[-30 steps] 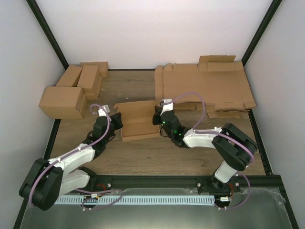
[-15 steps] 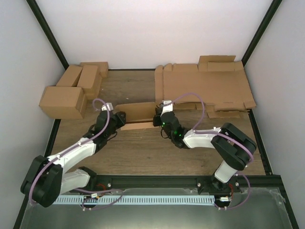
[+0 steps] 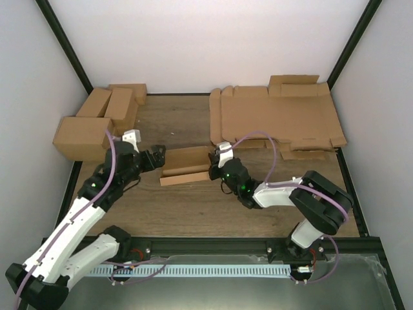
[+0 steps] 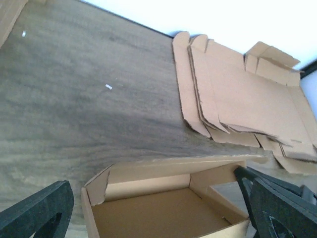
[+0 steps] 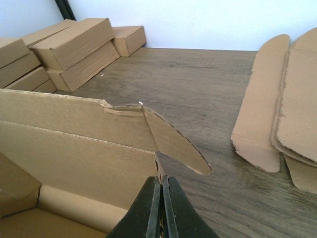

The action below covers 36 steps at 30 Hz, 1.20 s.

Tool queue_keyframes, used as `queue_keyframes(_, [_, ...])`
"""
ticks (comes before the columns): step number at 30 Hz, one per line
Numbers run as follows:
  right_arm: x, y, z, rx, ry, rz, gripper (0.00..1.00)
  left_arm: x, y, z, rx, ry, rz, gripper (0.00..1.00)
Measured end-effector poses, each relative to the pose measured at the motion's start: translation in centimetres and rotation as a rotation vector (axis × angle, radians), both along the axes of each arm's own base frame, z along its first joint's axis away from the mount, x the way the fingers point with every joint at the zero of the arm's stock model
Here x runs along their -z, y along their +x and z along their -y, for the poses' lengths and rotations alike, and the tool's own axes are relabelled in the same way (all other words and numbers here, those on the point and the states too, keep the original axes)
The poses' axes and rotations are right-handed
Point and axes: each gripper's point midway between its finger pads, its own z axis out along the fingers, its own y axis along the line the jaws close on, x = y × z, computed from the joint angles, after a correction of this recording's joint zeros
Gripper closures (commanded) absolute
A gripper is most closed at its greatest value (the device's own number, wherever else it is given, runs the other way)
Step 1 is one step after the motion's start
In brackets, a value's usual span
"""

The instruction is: Fold the paper box

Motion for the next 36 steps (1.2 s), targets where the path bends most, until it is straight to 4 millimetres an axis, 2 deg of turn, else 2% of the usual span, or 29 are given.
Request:
queue_keyframes(3, [0.0, -0.6, -0.5, -0.057, -0.029, 0.022, 0.99, -2.1, -0.2, 0.6, 0.088, 0.078, 0.03, 0.02])
queue_keyframes(5, [0.0, -1.1, -0.6, -0.093, -0.044, 0.036, 0.99, -2.1, -0.4, 2.1, 0.204, 0.114, 0.033, 0.05])
queue_keyframes(8, [0.0, -1.9, -0.6, -0.139, -0.063, 0.05, 0.99, -0.3, -0.9, 4.5, 0.381, 0.147, -0.007, 0.12])
queue_keyframes(12, [-0.1, -2.8, -0.7, -0.185, -0.08, 0.067, 0.99, 2.6, -0.7, 6.1, 0.517, 0.215, -0.076, 0.14])
queue_keyframes(14, [-0.1, -3.1, -0.7, -0.201, -0.086, 0.072, 0.99, 3.4, -0.4, 6.4, 0.561, 0.259, -0.094, 0.14])
queue_keyframes(17, [-0.1, -3.3, -0.7, -0.216, -0.091, 0.076, 0.99, 3.6, 0.0, 6.7, 0.619, 0.316, -0.084, 0.22])
queue_keyframes(26, [-0.1, -3.5, -1.1, -0.238, -0.098, 0.07, 0.99, 1.2, 2.2, 6.8, 0.63, 0.422, 0.027, 0.21])
queue_keyframes(29, [-0.1, -3.4, -1.2, -0.239, -0.102, 0.065, 0.99, -0.2, 2.8, 6.8, 0.642, 0.463, 0.082, 0.27])
queue_keyframes(30, [-0.1, -3.3, -1.3, -0.24, -0.102, 0.065, 0.99, -0.4, 2.8, 7.0, 0.668, 0.48, 0.097, 0.31])
queue_keyframes(33, [0.0, -3.2, -1.5, -0.242, -0.106, 0.061, 0.99, 0.4, 2.8, 7.9, 0.754, 0.503, 0.089, 0.42])
queue_keyframes(36, [0.0, -3.1, -1.7, -0.246, -0.107, 0.057, 0.99, 2.8, 2.2, 9.0, 0.851, 0.499, 0.027, 0.44])
